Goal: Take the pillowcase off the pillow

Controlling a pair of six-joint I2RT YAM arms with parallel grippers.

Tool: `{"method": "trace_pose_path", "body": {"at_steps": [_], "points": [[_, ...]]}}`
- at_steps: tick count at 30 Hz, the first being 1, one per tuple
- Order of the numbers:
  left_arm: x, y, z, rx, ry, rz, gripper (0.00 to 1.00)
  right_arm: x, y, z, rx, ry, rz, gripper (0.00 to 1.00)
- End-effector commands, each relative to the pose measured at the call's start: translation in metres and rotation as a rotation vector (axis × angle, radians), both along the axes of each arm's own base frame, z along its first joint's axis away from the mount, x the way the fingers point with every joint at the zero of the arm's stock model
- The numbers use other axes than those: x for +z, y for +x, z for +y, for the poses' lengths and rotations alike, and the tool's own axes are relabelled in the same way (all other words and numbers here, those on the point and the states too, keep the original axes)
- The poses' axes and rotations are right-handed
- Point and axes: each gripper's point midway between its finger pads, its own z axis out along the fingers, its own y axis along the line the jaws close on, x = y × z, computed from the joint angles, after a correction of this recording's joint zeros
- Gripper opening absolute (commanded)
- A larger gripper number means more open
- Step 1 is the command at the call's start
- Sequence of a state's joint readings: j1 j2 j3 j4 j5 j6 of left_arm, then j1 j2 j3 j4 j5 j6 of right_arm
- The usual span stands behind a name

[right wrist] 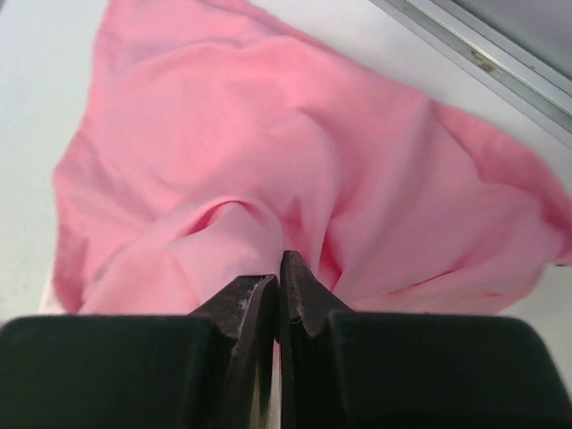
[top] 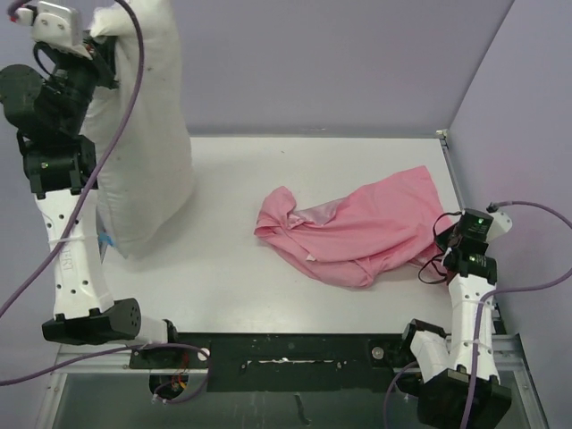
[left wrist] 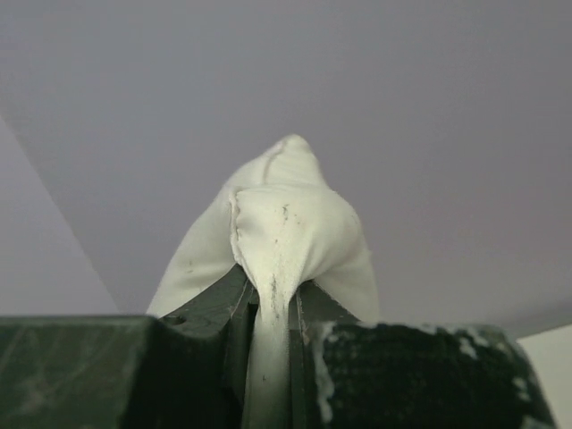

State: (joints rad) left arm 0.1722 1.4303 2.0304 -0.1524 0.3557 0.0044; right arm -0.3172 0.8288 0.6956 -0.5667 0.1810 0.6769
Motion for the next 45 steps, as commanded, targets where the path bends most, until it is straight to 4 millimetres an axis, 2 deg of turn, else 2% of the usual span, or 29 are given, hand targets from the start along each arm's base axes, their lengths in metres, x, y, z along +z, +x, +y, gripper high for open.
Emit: {"method": "trace_pose_path", "body": {"at_steps": [1,3,5,7,9,12,15,16,17,19,20,21,23,26,29,30,32,36,39,41,42,45], "points": [[0.028,-0.043,-0.072,-0.185,0.072,-0.123,0.0,0.038,0.029,0.014,0.099,0.051,-0.123,0.0],[0.006,-0.041,-0.1,-0.237,0.102,-0.078,0.0,0.038,0.045,0.034,0.212,0.098,-0.14,0.0],[-0.024,-0.04,-0.129,-0.289,0.135,-0.016,0.0,0.027,0.054,0.054,0.302,0.115,-0.087,0.01],[-0.059,-0.041,-0.158,-0.345,0.155,0.064,0.0,0.017,0.059,0.075,0.379,0.094,-0.043,0.12],[-0.097,-0.045,-0.184,-0.433,0.141,0.168,0.0,0.01,0.058,0.09,0.419,0.056,-0.014,0.27],[-0.153,-0.065,-0.226,-0.635,0.086,0.364,0.0,0.006,0.054,0.102,0.435,0.023,-0.006,0.44],[-0.192,-0.098,-0.266,-0.821,0.097,0.486,0.0,0.007,0.05,0.102,0.414,0.026,-0.019,0.52],[-0.202,-0.109,-0.278,-0.875,0.103,0.517,0.07,0.008,0.05,0.101,0.409,0.026,-0.025,0.53],[-0.209,-0.12,-0.29,-0.932,0.115,0.547,0.26,0.01,0.049,0.101,0.408,0.025,-0.034,0.54],[-0.219,-0.13,-0.304,-0.994,0.119,0.618,0.68,0.014,0.049,0.101,0.412,0.03,-0.044,0.55],[-0.223,-0.132,-0.308,-1.014,0.121,0.65,0.84,0.014,0.049,0.101,0.414,0.036,-0.045,0.55],[-0.224,-0.132,-0.311,-1.026,0.126,0.668,0.95,0.014,0.049,0.101,0.416,0.043,-0.043,0.56],[-0.228,-0.13,-0.312,-1.029,0.166,0.686,0.98,0.013,0.049,0.101,0.416,0.058,-0.038,0.56],[-0.236,-0.122,-0.302,-1.017,0.241,0.724,0.98,0.012,0.049,0.104,0.422,0.082,-0.04,0.56],[-0.24,-0.106,-0.273,-1.004,0.241,0.766,0.98,0.011,0.047,0.106,0.426,0.092,-0.043,0.57],[-0.247,-0.106,-0.261,-1.019,0.263,0.787,0.98,0.01,0.047,0.107,0.429,0.093,-0.044,0.57],[-0.266,-0.104,-0.237,-1.008,0.342,0.809,0.98,0.007,0.049,0.108,0.437,0.098,-0.042,0.57],[-0.326,-0.102,-0.196,-0.913,0.463,0.915,0.98,0.004,0.056,0.11,0.446,0.109,-0.029,0.58],[-0.347,-0.086,-0.158,-0.814,0.397,0.962,0.98,0.007,0.065,0.111,0.469,0.091,-0.043,0.7],[-0.352,-0.063,-0.129,-0.699,0.3,0.947,0.98,0.014,0.075,0.107,0.474,0.039,-0.059,0.94],[-0.355,-0.051,-0.114,-0.629,0.235,0.932,0.98,0.017,0.078,0.103,0.472,0.001,-0.058,0.99],[-0.358,-0.025,-0.066,-0.44,0.07,0.829,0.98,0.029,0.081,0.088,0.46,-0.192,-0.063,0.98]]}}
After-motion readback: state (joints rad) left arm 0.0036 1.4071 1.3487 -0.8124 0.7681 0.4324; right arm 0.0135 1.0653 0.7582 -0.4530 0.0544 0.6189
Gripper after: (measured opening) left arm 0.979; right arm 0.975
